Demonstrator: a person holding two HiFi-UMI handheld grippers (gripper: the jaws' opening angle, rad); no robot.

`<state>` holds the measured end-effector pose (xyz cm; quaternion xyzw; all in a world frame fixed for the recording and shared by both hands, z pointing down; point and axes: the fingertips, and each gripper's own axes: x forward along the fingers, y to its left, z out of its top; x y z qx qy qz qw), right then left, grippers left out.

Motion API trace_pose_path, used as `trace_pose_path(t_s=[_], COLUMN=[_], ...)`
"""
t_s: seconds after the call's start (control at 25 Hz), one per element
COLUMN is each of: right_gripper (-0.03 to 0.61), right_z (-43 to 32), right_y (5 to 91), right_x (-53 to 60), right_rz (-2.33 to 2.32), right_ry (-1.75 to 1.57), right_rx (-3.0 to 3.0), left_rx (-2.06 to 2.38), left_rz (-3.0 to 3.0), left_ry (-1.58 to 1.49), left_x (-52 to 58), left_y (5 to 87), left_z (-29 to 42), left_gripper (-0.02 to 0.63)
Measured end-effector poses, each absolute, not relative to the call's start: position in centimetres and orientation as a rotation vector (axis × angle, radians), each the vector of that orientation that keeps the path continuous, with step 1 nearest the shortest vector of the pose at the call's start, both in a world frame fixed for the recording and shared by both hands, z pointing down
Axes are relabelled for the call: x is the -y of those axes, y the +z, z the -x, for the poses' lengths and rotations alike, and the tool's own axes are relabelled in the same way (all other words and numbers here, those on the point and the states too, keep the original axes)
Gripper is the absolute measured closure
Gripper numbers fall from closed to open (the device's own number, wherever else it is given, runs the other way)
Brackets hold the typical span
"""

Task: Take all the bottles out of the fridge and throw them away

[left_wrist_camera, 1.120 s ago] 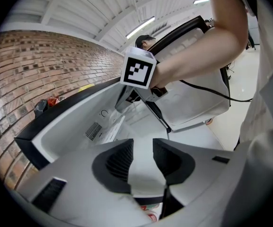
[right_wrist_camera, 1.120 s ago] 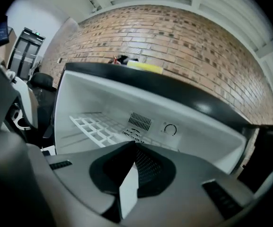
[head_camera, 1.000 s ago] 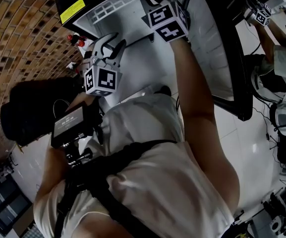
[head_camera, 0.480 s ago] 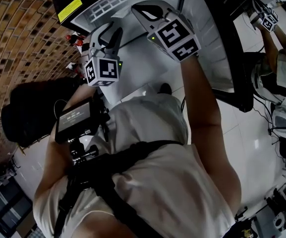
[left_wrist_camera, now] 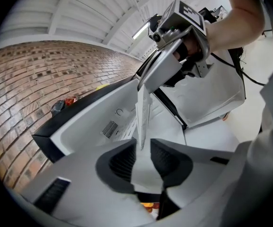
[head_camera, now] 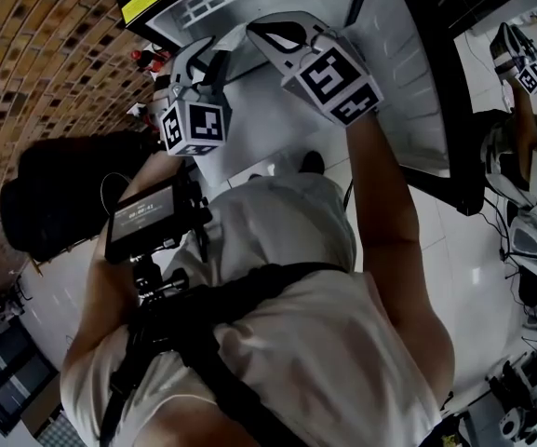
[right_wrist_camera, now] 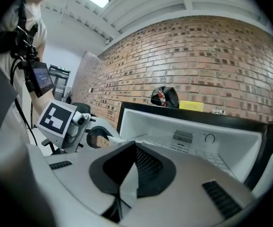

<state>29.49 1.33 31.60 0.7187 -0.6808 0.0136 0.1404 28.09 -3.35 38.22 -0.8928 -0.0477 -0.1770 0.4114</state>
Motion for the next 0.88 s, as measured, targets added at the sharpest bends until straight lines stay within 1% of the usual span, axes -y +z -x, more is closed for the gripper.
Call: trace_pose_path(t_s=[0.04,0.08,0.24,0.48,0.56,0.6,0.76,0.88], right_gripper=[0.577,0.577,0.575,0.554,0.510,0.504,0.504,0.505], right_z=[-29.4,-29.3,-28.8,-27.2,-26.7,-26.5,-26.8,-25.6], right_y=[31.5,31.5,31.7,31.5,31.5,31.7,34.2,36.5], right_x=[-1.3,-1.2,-1.0,-0.4,-0.3,-0.2,0.8,2.3], right_rz=[-2.078,-2.077,-2.062,-2.061,-2.061,-2.061,-2.044,-1.995], right_ry=[0.041,0.042,0.045,-0.010,0.002,0.011,0.101,0.180], right_rx=[1.976,1.983,2.005,2.029,2.074,2.090,2.087,2.120], left_rx=[0.120,0.120,0.112,0.074,0.052,0.037,-0.015,-0.070], left_rz=[2.247,2.252,2.272,2.303,2.312,2.320,2.346,2.388], left_ry=[-0.444,-0.442,-0.454,-0.487,-0.509,-0.522,-0.573,-0.606], left_x=[3.4,3.4,3.4,4.4,5.1,5.5,7.0,8.5], left_y=[38.2,38.2,37.9,38.1,38.5,38.7,39.5,39.9], left_z=[-27.9,-27.7,-26.9,-24.3,-23.2,-22.7,-20.7,-18.4], left_gripper=[0.574,0.595,0.597,0.597,0.597,0.598,0.598,0.598])
